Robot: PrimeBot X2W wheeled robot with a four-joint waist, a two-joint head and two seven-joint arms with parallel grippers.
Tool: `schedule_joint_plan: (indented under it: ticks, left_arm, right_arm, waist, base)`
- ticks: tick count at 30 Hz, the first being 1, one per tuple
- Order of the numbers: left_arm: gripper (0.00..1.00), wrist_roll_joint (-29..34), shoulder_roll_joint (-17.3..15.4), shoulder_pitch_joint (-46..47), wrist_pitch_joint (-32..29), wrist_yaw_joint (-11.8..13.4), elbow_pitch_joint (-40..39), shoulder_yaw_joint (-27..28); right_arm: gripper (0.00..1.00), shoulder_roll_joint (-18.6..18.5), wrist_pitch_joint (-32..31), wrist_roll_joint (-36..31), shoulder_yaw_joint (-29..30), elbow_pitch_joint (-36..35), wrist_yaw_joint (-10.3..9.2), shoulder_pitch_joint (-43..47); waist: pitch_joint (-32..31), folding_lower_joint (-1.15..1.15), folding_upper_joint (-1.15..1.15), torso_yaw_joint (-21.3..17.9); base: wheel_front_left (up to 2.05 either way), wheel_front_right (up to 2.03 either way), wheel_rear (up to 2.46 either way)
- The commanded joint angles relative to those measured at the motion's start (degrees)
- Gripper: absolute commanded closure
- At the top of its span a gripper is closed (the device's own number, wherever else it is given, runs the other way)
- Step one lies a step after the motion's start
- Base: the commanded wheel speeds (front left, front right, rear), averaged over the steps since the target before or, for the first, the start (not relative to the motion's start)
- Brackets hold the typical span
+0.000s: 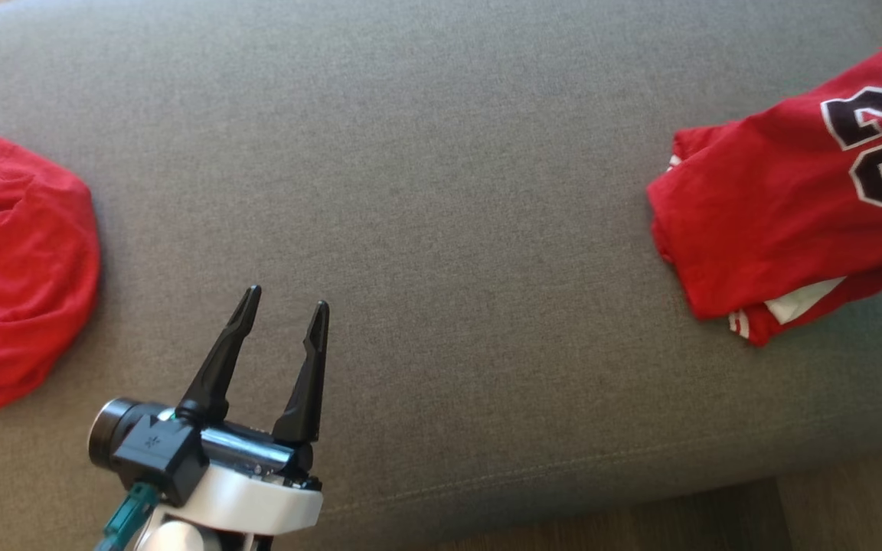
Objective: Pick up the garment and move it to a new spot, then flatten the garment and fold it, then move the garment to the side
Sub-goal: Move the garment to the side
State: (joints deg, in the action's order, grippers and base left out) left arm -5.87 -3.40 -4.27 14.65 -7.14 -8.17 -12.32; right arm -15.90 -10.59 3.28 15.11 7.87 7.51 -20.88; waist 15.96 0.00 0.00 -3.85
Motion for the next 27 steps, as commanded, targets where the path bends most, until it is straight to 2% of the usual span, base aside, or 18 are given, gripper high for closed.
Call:
schedule_joint_plan:
  ticks: [1,8,27]
  left_arm:
    - [0.00,-0.4,-0.1,2.1,0.3,-0.3,-2.4,1.3]
    - [0.00,-1.0,-0.7,3.1,0.3,-0.3,-2.4,0.9]
    - [0.00,-1.2,-1.2,2.8,0.3,-0.3,-1.5,-0.1]
  right_arm:
    - [1.00,0.0,0.4,-2.8,0.8,-3.1,-0.02,-1.2]
    - [1.00,3.7,2.8,-12.6,5.6,-3.7,-0.02,-2.9]
    - [1.00,6.9,7.7,-28.4,12.4,-2.2,-0.02,-3.5]
  waist:
    - [0.6,0.00,0.00,-0.2]
    - [1.7,0.00,0.00,0.0]
    - [0.1,0.00,0.00,1.2]
  base:
    - [0.00,0.00,0.00]
    - [0.00,0.00,0.00]
    - [0.00,0.00,0.00]
